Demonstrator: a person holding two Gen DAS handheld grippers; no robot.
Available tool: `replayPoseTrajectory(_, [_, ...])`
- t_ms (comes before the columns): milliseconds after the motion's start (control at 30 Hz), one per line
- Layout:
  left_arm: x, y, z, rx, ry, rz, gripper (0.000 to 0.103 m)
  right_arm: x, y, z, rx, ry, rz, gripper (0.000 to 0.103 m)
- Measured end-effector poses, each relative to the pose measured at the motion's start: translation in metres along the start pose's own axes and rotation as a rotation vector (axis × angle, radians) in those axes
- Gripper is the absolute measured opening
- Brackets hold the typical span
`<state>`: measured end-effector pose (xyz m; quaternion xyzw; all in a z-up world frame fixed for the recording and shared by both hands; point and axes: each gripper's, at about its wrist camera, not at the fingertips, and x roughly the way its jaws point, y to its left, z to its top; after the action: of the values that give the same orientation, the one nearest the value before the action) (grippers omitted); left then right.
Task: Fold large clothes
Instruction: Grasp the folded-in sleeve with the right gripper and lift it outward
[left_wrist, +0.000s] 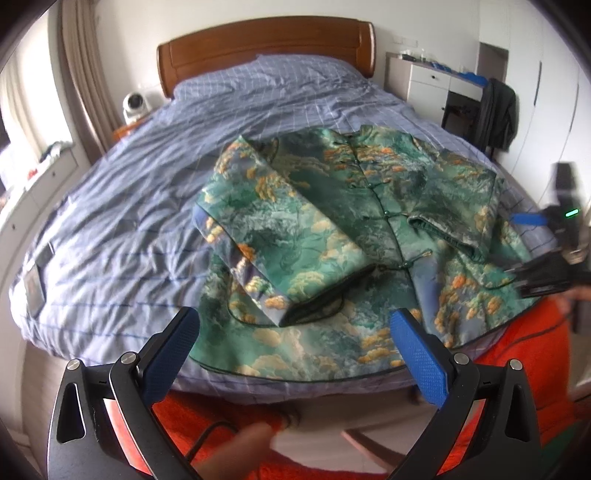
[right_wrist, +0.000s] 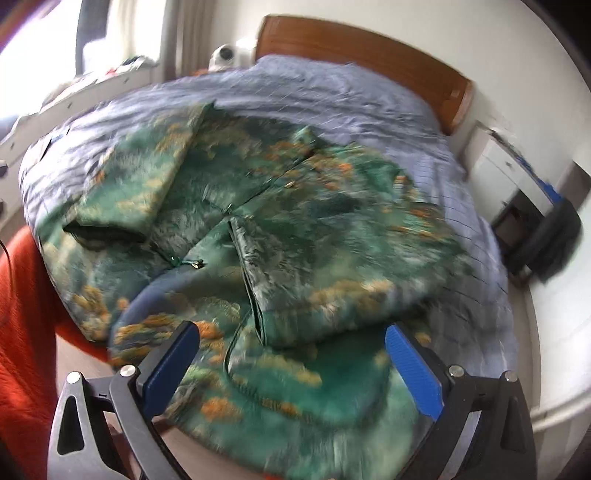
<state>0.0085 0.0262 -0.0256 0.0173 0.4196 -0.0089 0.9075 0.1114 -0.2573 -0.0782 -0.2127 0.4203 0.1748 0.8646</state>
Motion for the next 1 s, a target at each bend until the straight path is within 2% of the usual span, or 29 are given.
replayPoseTrajectory(100, [0.003, 0.005, 0.0, -0.033, 0.019, -0.013, 0.103, 0.045, 0.008, 0.009, -0.093, 0.036, 0.018, 0.101])
replayPoseTrajectory(133, [0.003, 0.007, 0.0, -0.037, 0.023, -0.019, 0.103, 0.06, 0.007, 0.009, -0.118, 0.056, 0.006, 0.099])
replayPoseTrajectory(167, [0.002, 0.008, -0.001, -0.039, 0.024, -0.023, 0.103, 0.077, 0.003, 0.009, -0.137, 0.087, -0.01, 0.091])
replayPoseTrajectory(200, [0.0, 0.01, -0.002, -0.038, 0.02, -0.017, 0.103, 0.083, 0.001, 0.009, -0.133, 0.099, -0.007, 0.072])
replayPoseTrajectory(267, [-0.002, 0.013, -0.005, -0.039, 0.012, -0.007, 0.103, 0.083, -0.013, 0.012, -0.06, 0.115, 0.096, 0.047])
replayPoseTrajectory(300, [-0.001, 0.015, -0.007, -0.044, 0.013, -0.01, 0.103, 0.077, -0.017, 0.013, -0.037, 0.102, 0.108, 0.019])
replayPoseTrajectory(433, [0.01, 0.022, -0.009, -0.079, 0.039, -0.043, 0.103, 0.032, -0.037, 0.018, 0.072, 0.011, 0.122, 0.015])
replayPoseTrajectory(600, [0.012, 0.016, -0.004, -0.06, 0.028, -0.057, 0.103, -0.024, -0.078, 0.021, 0.228, -0.125, 0.042, 0.014])
replayPoseTrajectory(733, [0.013, 0.015, -0.001, -0.05, 0.018, -0.054, 0.103, -0.072, -0.135, 0.005, 0.44, -0.257, -0.037, 0.014])
replayPoseTrajectory(833, [0.013, 0.016, -0.002, -0.044, 0.009, -0.042, 0.103, -0.098, -0.185, -0.02, 0.6, -0.335, -0.142, 0.014])
replayPoseTrajectory(1000, [0.016, 0.027, 0.002, -0.039, -0.008, -0.003, 0.103, -0.102, -0.256, -0.074, 0.843, -0.343, -0.278, 0.014])
